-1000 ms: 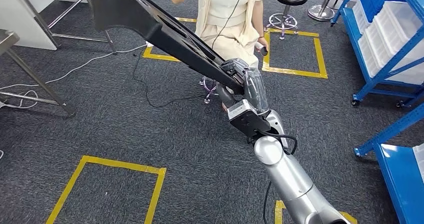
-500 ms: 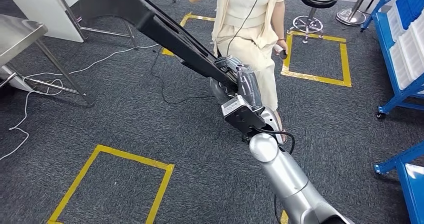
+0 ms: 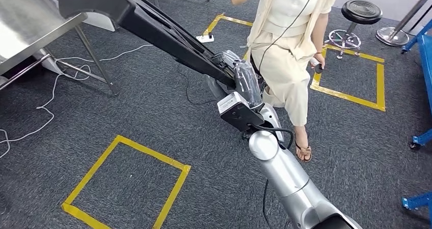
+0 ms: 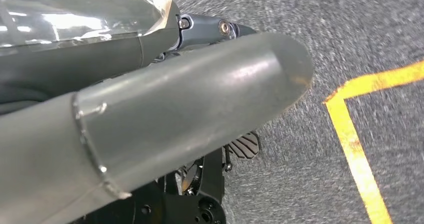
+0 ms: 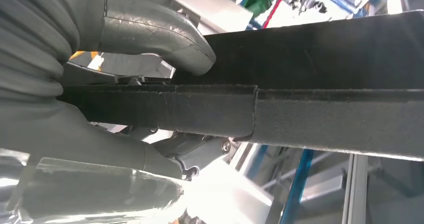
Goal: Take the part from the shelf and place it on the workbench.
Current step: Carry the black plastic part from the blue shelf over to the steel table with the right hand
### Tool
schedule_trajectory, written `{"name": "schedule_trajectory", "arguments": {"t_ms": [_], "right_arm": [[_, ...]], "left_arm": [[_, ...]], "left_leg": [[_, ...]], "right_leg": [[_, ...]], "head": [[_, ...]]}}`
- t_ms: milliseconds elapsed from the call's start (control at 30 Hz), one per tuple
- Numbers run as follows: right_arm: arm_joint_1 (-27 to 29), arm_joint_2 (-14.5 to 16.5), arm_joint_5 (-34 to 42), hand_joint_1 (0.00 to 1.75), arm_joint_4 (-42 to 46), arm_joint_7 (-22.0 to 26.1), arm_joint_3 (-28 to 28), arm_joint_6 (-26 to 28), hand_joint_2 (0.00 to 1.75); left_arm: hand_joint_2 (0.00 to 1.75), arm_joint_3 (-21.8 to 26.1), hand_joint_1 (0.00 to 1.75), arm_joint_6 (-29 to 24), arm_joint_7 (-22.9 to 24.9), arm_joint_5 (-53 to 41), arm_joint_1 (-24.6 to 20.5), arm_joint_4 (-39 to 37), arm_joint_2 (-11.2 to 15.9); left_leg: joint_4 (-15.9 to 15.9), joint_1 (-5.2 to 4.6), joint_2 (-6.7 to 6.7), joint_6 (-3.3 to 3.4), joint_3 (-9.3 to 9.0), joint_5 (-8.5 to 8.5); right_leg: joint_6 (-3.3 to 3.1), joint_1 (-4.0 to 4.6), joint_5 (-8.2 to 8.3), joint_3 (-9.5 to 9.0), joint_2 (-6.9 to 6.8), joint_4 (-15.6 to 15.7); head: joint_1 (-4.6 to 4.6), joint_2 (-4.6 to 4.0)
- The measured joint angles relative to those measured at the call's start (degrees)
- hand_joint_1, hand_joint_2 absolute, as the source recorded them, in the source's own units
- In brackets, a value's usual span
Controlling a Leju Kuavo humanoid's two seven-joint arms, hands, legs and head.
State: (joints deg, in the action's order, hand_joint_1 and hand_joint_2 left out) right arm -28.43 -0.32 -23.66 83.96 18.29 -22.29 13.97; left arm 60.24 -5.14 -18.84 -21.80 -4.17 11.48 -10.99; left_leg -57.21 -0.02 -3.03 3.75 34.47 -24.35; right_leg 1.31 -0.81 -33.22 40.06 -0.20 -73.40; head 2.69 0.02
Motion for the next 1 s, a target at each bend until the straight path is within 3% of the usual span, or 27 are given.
{"name": "schedule_trajectory", "arguments": {"t_ms": [67,100,167,233,300,400,433,467,500,533,600,667,767,833,900,933,967,1000], "right_arm": [[-0.11,-0.01,-0.11,1.75,-0.08,-0.01,0.01,-0.01,1.75],[-0.19,0.0,-0.2,1.75,-0.09,-0.02,0.01,-0.04,1.75],[-0.27,0.04,-0.45,1.75,-0.11,-0.13,0.03,-0.13,1.75],[-0.36,0.14,-0.63,1.75,-0.11,-0.25,0.05,-0.21,1.75],[-0.58,0.37,-0.73,1.75,-0.11,-0.26,0.06,-0.24,1.75],[-0.75,0.54,-0.81,1.75,-0.16,-0.23,0.09,-0.34,1.75],[-0.74,0.53,-0.83,1.75,-0.21,-0.23,0.1,-0.38,1.75],[-0.73,0.53,-0.84,1.75,-0.25,-0.24,0.09,-0.41,1.75],[-0.74,0.54,-0.84,1.75,-0.28,-0.24,0.09,-0.46,1.75],[-0.78,0.54,-0.83,1.75,-0.29,-0.23,0.09,-0.5,1.75],[-0.9,0.54,-0.81,1.75,-0.28,-0.22,0.11,-0.57,1.75],[-1.01,0.49,-0.8,1.75,-0.28,-0.22,0.16,-0.57,1.75],[-1.08,0.47,-0.8,1.75,-0.27,-0.22,0.19,-0.57,1.75],[-1.15,0.36,-0.78,1.75,-0.25,-0.21,0.25,-0.57,1.75],[-1.08,0.01,-0.58,1.75,-0.27,-0.28,0.32,-0.72,1.75],[-0.95,-0.21,-0.38,1.75,-0.32,-0.37,0.35,-0.84,1.75],[-0.81,-0.41,-0.18,1.75,-0.35,-0.49,0.35,-0.98,1.75],[-0.7,-0.55,-0.02,1.75,-0.39,-0.62,0.35,-1.08,1.75]], "left_arm": [[0.0,0.0,0.0,0.06,-0.01,-0.12,0.03,0.0,-0.07],[0.0,0.01,0.0,0.12,-0.01,-0.19,0.03,0.0,-0.04],[0.0,0.02,0.0,0.27,-0.02,-0.27,0.1,0.0,0.02],[0.0,0.05,0.0,0.33,-0.03,-0.28,0.28,0.0,0.1],[0.0,0.09,0.0,0.33,-0.02,-0.28,0.36,0.0,0.18],[0.0,0.11,0.0,0.33,-0.01,-0.38,0.24,-0.01,0.2],[0.0,0.11,0.0,0.33,-0.01,-0.43,0.25,-0.01,0.19],[0.0,0.11,0.0,0.33,-0.01,-0.45,0.27,-0.01,0.18],[0.0,0.13,0.0,0.31,-0.01,-0.45,0.3,-0.01,0.17],[0.0,0.14,0.0,0.27,-0.01,-0.45,0.31,-0.01,0.19],[0.0,0.15,0.0,0.19,0.01,-0.45,0.25,-0.01,0.21],[0.0,0.16,0.0,0.15,0.03,-0.47,0.14,-0.01,0.22],[0.0,0.23,0.0,0.03,0.06,-0.5,0.2,0.01,0.21],[0.0,0.27,0.0,-0.05,0.06,-0.51,0.2,0.02,0.17],[0.0,0.3,0.0,-0.04,0.05,-0.51,0.13,0.02,0.15],[0.0,0.31,0.0,-0.03,0.04,-0.52,0.1,0.02,0.15],[0.0,0.32,0.0,-0.01,0.04,-0.54,0.13,0.02,0.14],[0.0,0.33,0.0,0.01,0.04,-0.55,0.17,0.02,0.13]], "left_leg": [[-0.44,0.2,-1.36,-0.44,0.03,-0.26],[-0.82,0.18,-1.96,-0.8,0.18,-0.49],[-1.31,0.13,-2.83,-1.53,0.7,-0.71],[-1.37,0.3,-3.34,-1.99,1.06,-0.66],[-3.09,0.4,-1.83,-2.47,1.9,-1.78],[-13.29,0.56,2.12,-3.25,6.99,-6.76],[-16.56,0.67,2.58,-3.37,8.79,-7.79],[-18.02,0.72,2.79,-3.41,9.73,-7.79],[-17.18,0.75,2.94,-3.36,9.48,-6.71],[-14.01,0.73,3.28,-3.19,7.94,-4.78],[-5.92,0.36,5.21,-2.66,3.7,-1.43],[-2.06,-0.18,6.33,-2.15,1.75,-0.64],[-1.32,-0.32,4.81,-1.48,1.36,-0.58],[-0.44,-0.01,3.74,-0.84,0.54,-0.14],[-0.15,0.14,2.6,-0.43,0.27,-0.05],[-0.16,0.14,1.89,-0.34,0.28,-0.09],[-0.18,0.14,1.13,-0.32,0.26,-0.11],[-0.22,0.14,0.36,-0.35,0.22,-0.14]], "right_leg": [[1.25,-0.56,3.55,-3.31,1.16,7.75],[1.47,-0.78,4.96,-4.93,1.86,11.29],[1.03,-0.9,6.1,-6.34,2.71,14.4],[0.27,-0.82,6.34,-6.41,1.97,14.49],[-0.44,-0.98,6.4,-6.57,1.19,14.65],[-1.36,-0.74,6.14,-6.83,-0.4,14.72],[-1.48,-0.62,6.05,-6.86,-1.0,14.72],[-1.57,-0.54,5.97,-6.9,-1.59,14.72],[-1.66,-0.5,5.88,-6.99,-2.16,14.71],[-1.68,-0.48,5.77,-7.14,-2.68,14.72],[-1.48,-0.22,5.47,-7.47,-3.53,14.72],[-1.0,0.12,5.16,-7.64,-4.29,14.75],[-0.21,0.33,4.69,-7.95,-5.08,14.76],[-0.11,0.33,3.21,-6.94,-3.21,11.97],[-0.55,0.12,0.39,-3.4,-0.86,4.96],[-0.61,0.07,-0.76,-1.35,-0.38,1.37],[-0.42,0.05,-1.15,0.07,-0.18,-0.74],[-0.01,0.05,-0.55,0.42,-0.07,-0.63]], "head": [[0.02,0.0],[0.03,0.0],[0.01,0.0],[-0.01,0.01],[-0.15,0.01],[-0.49,0.01],[-0.48,0.0],[-0.49,0.0],[-0.49,0.0],[-0.49,0.0],[-0.48,0.0],[-0.42,0.0],[-0.28,0.0],[-0.1,0.0],[0.03,0.0],[0.08,0.0],[0.09,0.0],[0.09,0.0]]}}
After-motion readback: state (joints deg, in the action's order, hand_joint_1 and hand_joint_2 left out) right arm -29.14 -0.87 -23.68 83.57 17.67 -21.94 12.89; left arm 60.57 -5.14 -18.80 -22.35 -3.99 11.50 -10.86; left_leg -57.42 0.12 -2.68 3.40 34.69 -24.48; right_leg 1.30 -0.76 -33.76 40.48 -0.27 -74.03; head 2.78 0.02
